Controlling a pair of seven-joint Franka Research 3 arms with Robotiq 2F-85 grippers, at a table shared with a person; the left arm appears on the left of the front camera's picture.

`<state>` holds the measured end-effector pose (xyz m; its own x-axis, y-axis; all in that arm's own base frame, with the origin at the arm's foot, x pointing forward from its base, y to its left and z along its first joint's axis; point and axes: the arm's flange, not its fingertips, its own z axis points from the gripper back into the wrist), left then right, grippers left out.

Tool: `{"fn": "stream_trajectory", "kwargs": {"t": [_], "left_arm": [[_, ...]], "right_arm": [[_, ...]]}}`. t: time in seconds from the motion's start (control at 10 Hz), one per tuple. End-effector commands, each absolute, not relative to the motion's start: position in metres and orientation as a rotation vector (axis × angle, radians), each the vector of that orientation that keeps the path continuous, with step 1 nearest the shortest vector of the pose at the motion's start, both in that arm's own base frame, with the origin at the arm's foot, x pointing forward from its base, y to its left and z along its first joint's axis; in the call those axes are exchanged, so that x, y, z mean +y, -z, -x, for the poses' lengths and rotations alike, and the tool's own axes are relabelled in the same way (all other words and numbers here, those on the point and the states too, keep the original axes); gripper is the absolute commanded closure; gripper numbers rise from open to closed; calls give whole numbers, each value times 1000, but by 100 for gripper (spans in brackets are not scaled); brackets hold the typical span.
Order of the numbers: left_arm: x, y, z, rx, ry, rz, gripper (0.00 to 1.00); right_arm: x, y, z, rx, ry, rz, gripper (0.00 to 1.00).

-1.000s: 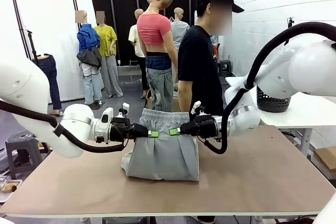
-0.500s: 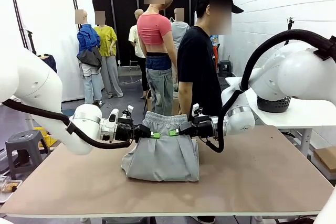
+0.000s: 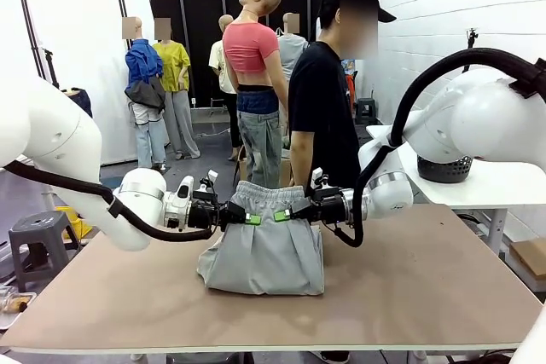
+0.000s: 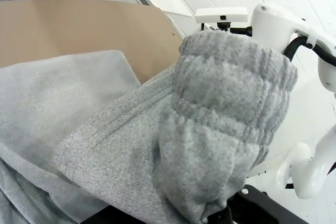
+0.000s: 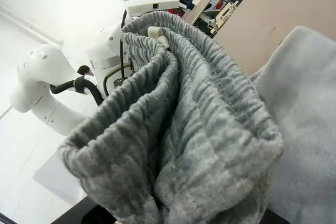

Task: Fold the training pants.
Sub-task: Fold the Training pants in half.

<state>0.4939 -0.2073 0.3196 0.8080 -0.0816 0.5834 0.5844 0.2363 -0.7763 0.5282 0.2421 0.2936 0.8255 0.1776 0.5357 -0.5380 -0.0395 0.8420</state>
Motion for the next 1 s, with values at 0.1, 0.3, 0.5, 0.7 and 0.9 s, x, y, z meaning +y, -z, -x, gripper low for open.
{"fn": "stream_trajectory", "kwargs": {"t": [0.1, 0.3, 0.5, 0.7, 0.9], "left_arm": [[-208, -327, -529, -457, 435, 1226, 100], [-212, -323, -545, -413, 405, 1213, 100], [-215, -307, -556, -336, 358, 1189, 100], [-208, -299, -560, -265, 309, 1154, 100], [-203, -292, -562, -176, 258, 1116, 100]], "right_arm": [[236, -307, -559, -331, -529, -1504, 100], [231, -304, -573, -321, -474, -1489, 100], [225, -286, -581, -281, -395, -1478, 100], [223, -268, -586, -221, -330, -1472, 100], [218, -255, -586, -155, -271, -1440, 100]]}}
